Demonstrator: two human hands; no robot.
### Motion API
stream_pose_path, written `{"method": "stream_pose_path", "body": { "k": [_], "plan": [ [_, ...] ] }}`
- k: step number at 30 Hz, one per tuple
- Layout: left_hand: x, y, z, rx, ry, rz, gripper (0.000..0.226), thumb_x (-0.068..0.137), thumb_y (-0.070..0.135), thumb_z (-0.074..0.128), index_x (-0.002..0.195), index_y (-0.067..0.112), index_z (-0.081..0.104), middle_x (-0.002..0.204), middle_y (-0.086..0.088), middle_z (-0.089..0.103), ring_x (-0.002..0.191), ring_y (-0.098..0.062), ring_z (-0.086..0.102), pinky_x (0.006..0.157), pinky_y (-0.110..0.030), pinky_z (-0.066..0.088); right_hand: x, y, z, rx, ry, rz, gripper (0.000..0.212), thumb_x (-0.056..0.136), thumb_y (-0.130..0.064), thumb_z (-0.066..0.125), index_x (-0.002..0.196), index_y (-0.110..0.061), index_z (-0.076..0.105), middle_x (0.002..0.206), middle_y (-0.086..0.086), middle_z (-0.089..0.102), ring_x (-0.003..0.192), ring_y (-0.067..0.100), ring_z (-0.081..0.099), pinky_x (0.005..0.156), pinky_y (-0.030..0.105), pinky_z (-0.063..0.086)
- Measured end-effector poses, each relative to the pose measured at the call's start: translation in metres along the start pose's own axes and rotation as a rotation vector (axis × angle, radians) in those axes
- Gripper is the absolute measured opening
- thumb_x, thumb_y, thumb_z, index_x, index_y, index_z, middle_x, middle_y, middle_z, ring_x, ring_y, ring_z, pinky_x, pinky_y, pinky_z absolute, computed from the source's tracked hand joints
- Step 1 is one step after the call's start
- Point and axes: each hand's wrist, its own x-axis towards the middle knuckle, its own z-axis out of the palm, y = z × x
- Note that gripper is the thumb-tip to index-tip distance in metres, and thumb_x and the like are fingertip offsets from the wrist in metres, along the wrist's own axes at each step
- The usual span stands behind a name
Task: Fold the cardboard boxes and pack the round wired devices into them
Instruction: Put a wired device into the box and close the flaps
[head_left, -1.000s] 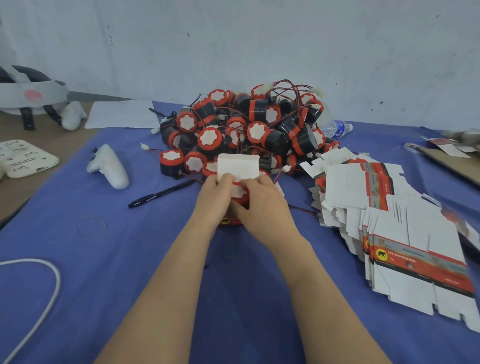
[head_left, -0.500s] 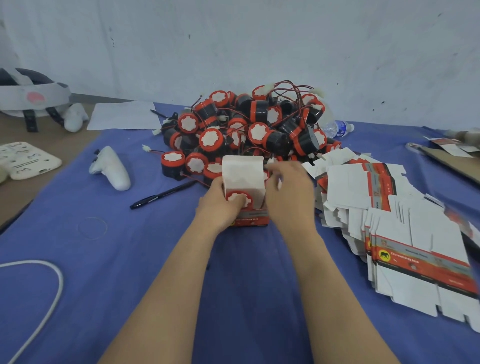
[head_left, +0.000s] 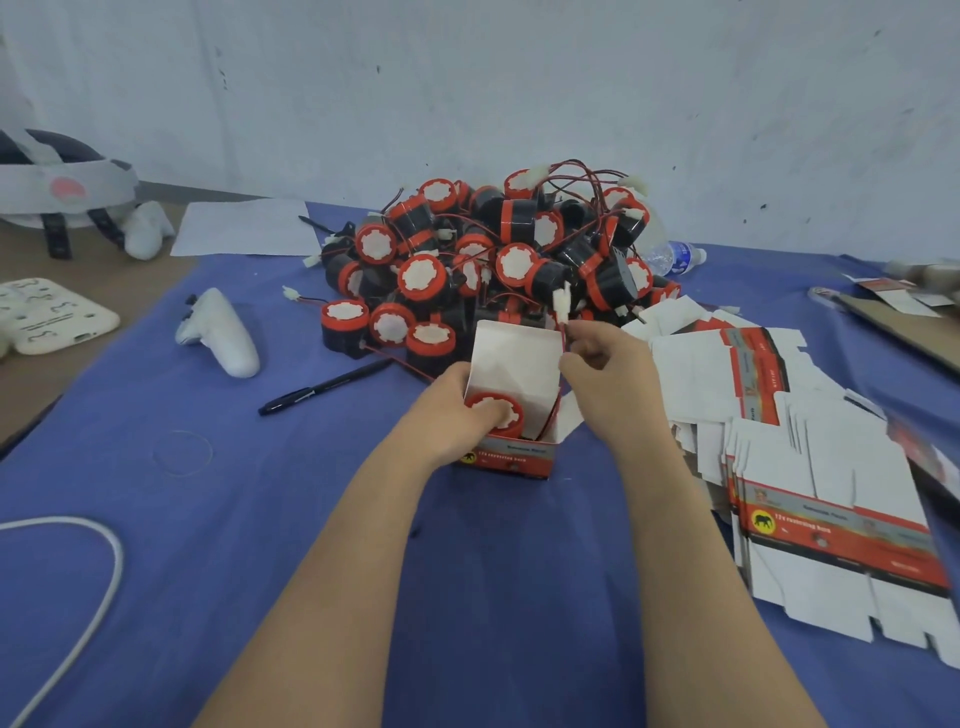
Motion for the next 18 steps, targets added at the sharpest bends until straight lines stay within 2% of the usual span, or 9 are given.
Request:
{"method": "stream_pose_path", "body": {
  "k": [1, 3, 5, 8, 10, 13, 14, 16, 18],
  "plan": [
    [0.000, 0.000, 0.001, 0.025, 0.013, -0.001, 0.043, 0.091, 0.029, 0.060, 0.131, 0.025, 0.045, 0.125, 0.004, 0.060, 0.114, -0.019, 0.056, 0.100, -0.043, 0.046, -0.002, -0.004, 0.001, -0.026, 0.017, -0.055, 0.025, 0.087, -0.002, 0.055, 0.099, -0.023, 0.064, 0.093, 0.000, 0.060, 0.080, 0.009, 0.056, 0.076, 0.021, 0.046],
    [0.001, 0.001, 0.003, 0.069, 0.057, -0.006, 0.042, 0.091, 0.032, 0.059, 0.130, 0.023, 0.045, 0.125, 0.002, 0.060, 0.117, -0.024, 0.054, 0.105, -0.048, 0.040, -0.008, -0.013, 0.002, -0.095, 0.064, -0.165, 0.025, 0.086, -0.004, 0.057, 0.086, -0.029, 0.063, 0.094, -0.004, 0.049, 0.074, 0.002, 0.049, 0.068, 0.007, 0.037],
    [0.001, 0.001, 0.005, 0.095, 0.125, -0.023, 0.040, 0.092, 0.033, 0.057, 0.129, 0.022, 0.044, 0.124, -0.001, 0.059, 0.118, -0.027, 0.052, 0.105, -0.048, 0.038, -0.013, -0.020, 0.002, -0.156, 0.028, -0.216, 0.023, 0.085, -0.007, 0.058, 0.078, -0.028, 0.063, 0.088, -0.006, 0.050, 0.071, 0.000, 0.047, 0.064, 0.004, 0.035],
    [0.000, 0.004, 0.008, 0.208, 0.232, -0.068, 0.038, 0.093, 0.036, 0.053, 0.127, 0.022, 0.043, 0.123, -0.003, 0.059, 0.119, -0.028, 0.049, 0.105, -0.046, 0.035, -0.020, -0.027, 0.001, -0.276, -0.138, -0.186, 0.020, 0.085, -0.013, 0.055, 0.079, -0.030, 0.065, 0.068, -0.011, 0.057, 0.058, 0.004, 0.048, 0.056, 0.015, 0.039],
    [0.001, 0.005, 0.009, 0.279, 0.290, -0.096, 0.038, 0.093, 0.036, 0.050, 0.127, 0.021, 0.042, 0.122, -0.006, 0.058, 0.119, -0.030, 0.045, 0.102, -0.041, 0.032, -0.024, -0.030, 0.001, -0.295, -0.219, -0.152, 0.016, 0.089, -0.021, 0.054, 0.079, -0.024, 0.068, 0.069, -0.009, 0.063, 0.064, 0.007, 0.056, 0.060, 0.018, 0.043],
    [0.003, 0.004, 0.009, 0.323, 0.325, -0.099, 0.035, 0.094, 0.035, 0.047, 0.124, 0.019, 0.041, 0.120, -0.007, 0.057, 0.116, -0.030, 0.044, 0.094, -0.038, 0.029, -0.027, -0.033, 0.002, -0.290, -0.299, -0.105, 0.036, 0.091, -0.038, 0.057, 0.079, -0.008, 0.072, 0.074, 0.007, 0.070, 0.074, 0.021, 0.063, 0.069, 0.033, 0.049],
    [0.003, 0.003, 0.009, 0.329, 0.326, -0.097, 0.035, 0.094, 0.035, 0.048, 0.123, 0.019, 0.041, 0.120, -0.007, 0.057, 0.116, -0.030, 0.044, 0.093, -0.038, 0.029, -0.028, -0.034, 0.001, -0.286, -0.316, -0.087, 0.035, 0.090, -0.037, 0.059, 0.080, -0.005, 0.072, 0.076, 0.009, 0.071, 0.076, 0.022, 0.064, 0.070, 0.034, 0.050],
    [0.004, 0.002, 0.009, 0.313, 0.331, -0.098, 0.038, 0.093, 0.036, 0.050, 0.125, 0.019, 0.041, 0.123, -0.007, 0.057, 0.117, -0.030, 0.044, 0.096, -0.040, 0.030, -0.026, -0.034, -0.003, -0.291, -0.336, -0.066, 0.017, 0.087, -0.023, 0.063, 0.078, -0.012, 0.072, 0.076, 0.002, 0.071, 0.077, 0.018, 0.065, 0.068, 0.028, 0.051],
    [0.004, 0.003, 0.010, 0.281, 0.338, -0.103, 0.041, 0.093, 0.037, 0.051, 0.128, 0.019, 0.040, 0.126, -0.006, 0.056, 0.120, -0.029, 0.044, 0.099, -0.041, 0.030, -0.024, -0.033, -0.008, -0.319, -0.304, -0.046, 0.018, 0.085, -0.010, 0.060, 0.073, -0.021, 0.068, 0.071, -0.008, 0.066, 0.075, 0.013, 0.064, 0.062, 0.020, 0.050]
  ]
}}
